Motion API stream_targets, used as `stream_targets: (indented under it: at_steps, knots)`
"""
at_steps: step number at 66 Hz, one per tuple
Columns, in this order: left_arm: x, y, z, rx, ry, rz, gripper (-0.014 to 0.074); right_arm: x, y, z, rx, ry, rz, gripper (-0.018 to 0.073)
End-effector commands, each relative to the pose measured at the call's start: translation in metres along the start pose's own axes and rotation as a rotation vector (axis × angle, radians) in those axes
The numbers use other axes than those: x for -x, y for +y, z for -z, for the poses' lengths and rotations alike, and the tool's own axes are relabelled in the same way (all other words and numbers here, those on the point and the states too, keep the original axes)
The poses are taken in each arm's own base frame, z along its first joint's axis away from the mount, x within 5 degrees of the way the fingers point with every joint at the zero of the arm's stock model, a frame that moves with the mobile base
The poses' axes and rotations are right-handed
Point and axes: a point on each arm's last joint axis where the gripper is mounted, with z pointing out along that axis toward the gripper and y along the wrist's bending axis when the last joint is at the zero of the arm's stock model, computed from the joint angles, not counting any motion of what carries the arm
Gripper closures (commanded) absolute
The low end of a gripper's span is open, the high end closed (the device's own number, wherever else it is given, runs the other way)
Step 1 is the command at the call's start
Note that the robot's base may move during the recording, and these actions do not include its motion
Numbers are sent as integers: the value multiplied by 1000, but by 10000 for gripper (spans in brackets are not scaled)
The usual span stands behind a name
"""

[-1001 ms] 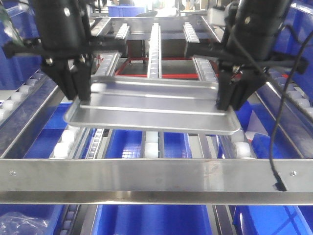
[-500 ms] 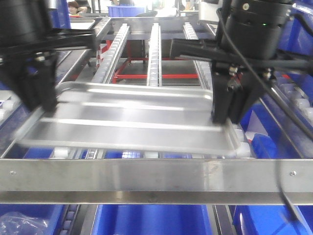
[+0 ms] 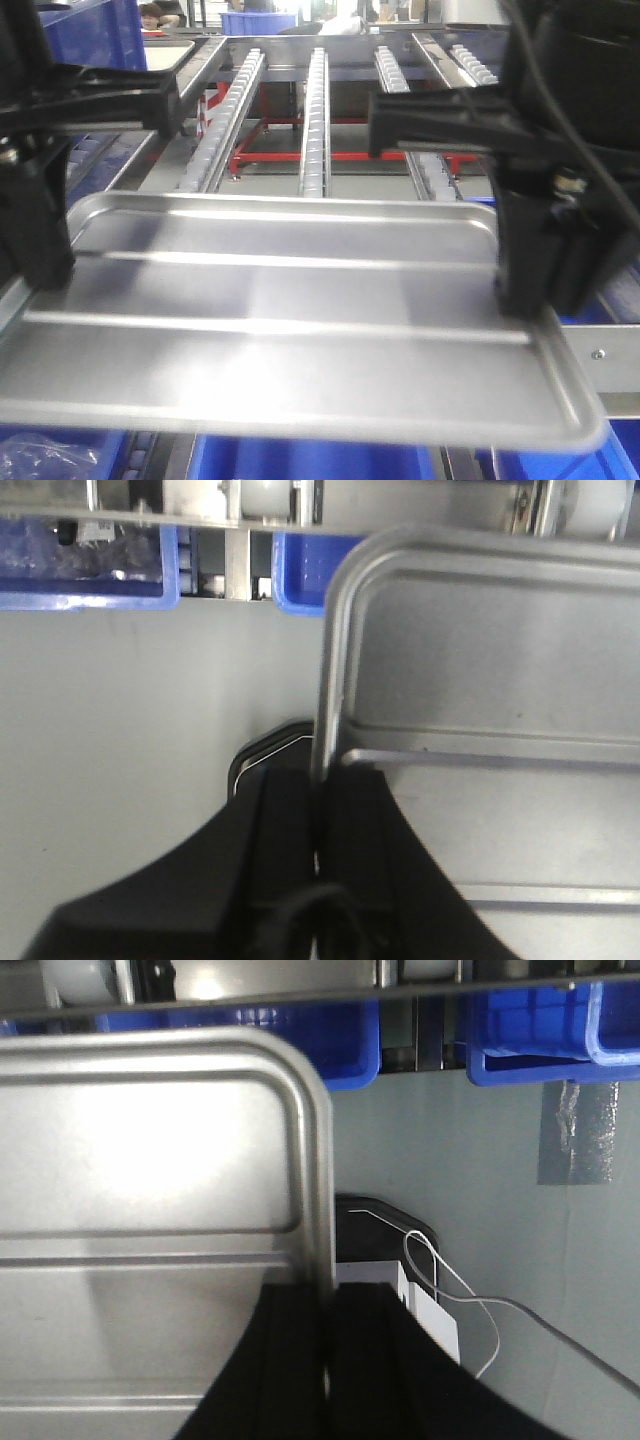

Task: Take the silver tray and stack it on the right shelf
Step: 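Lift the silver tray with both grippers and pull it toward the robot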

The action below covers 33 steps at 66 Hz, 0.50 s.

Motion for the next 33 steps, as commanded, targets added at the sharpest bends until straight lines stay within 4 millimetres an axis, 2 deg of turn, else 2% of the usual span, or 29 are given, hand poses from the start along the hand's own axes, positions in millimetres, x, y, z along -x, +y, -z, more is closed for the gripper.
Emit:
stream_targets:
  at_steps: [1, 16, 33]
  knots:
    - [-8, -9, 18, -52, -55, 1, 696, -6, 2, 16, 71, -48, 8, 507]
    - [-27, -21, 23, -42, -45, -20, 696, -29, 3, 19, 77, -20, 5, 507]
    - [-38, -16, 24, -74, -24, -3, 696, -30, 1, 24, 90, -40, -12, 507]
